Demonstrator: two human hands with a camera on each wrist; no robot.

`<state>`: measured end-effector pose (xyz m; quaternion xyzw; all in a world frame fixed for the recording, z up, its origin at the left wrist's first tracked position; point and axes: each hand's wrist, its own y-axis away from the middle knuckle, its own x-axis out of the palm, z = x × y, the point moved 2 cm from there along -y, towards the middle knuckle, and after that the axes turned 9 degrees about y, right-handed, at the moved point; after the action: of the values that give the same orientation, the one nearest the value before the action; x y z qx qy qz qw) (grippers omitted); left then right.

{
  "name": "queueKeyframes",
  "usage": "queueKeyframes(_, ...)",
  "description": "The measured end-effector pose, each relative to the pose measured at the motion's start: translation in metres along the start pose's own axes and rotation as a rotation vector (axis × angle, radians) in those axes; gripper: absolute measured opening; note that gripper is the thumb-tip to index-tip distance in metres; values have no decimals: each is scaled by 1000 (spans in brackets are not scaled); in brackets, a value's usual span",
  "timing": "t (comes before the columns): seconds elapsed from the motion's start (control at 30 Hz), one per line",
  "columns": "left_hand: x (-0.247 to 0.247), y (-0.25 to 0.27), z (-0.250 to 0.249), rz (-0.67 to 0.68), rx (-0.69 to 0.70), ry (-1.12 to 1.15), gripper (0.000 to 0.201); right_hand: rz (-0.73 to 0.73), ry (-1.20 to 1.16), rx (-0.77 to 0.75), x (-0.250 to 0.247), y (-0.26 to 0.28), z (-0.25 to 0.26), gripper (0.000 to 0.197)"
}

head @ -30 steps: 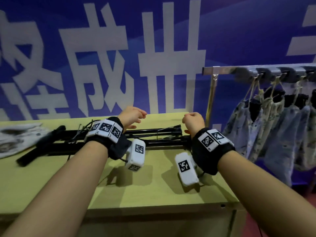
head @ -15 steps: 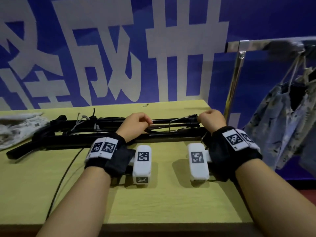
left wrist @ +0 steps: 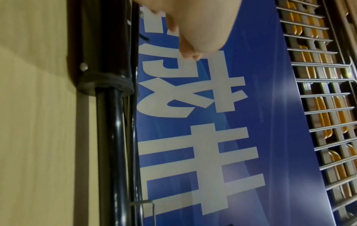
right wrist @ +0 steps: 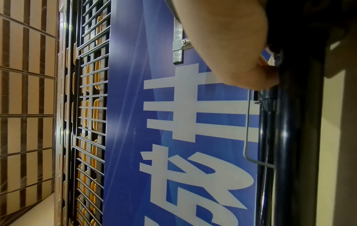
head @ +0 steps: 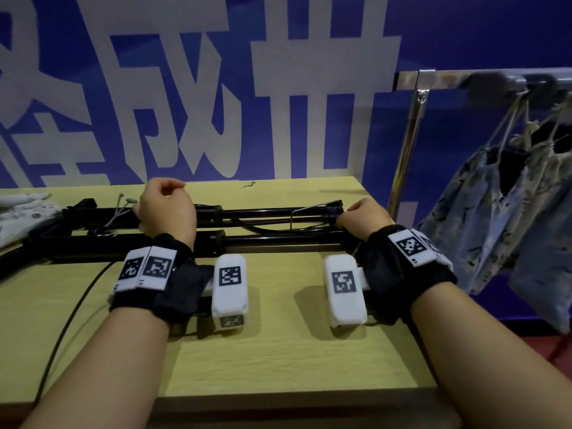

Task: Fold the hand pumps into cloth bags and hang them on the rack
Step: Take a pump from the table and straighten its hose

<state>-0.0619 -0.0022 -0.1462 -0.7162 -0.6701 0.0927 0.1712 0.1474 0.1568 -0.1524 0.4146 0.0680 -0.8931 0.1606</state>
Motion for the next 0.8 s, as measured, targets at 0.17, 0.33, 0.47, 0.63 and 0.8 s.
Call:
queueKeyframes(0.17, -21, -4, 4, -309, -178, -135, 27, -19, -6, 8, -1, 1, 0, 17)
queueKeyframes(0.33, -27, -3, 17, -380, -434, -74, 44, -58, -142, -42, -6, -4, -4, 20)
queueKeyframes(0.47, -26, -27, 44, -378, -571, 233, 73, -78, -400, -35, -12, -3, -7, 15)
queueKeyframes(0.63, -35, -12, 25, -363, -607, 395, 53, 6, -576, -43, -15, 2, 0, 12)
queueKeyframes(0.8, -34, -8, 4, -183, -643, 813, 25, 12, -693, 42, -19, 6, -1, 7)
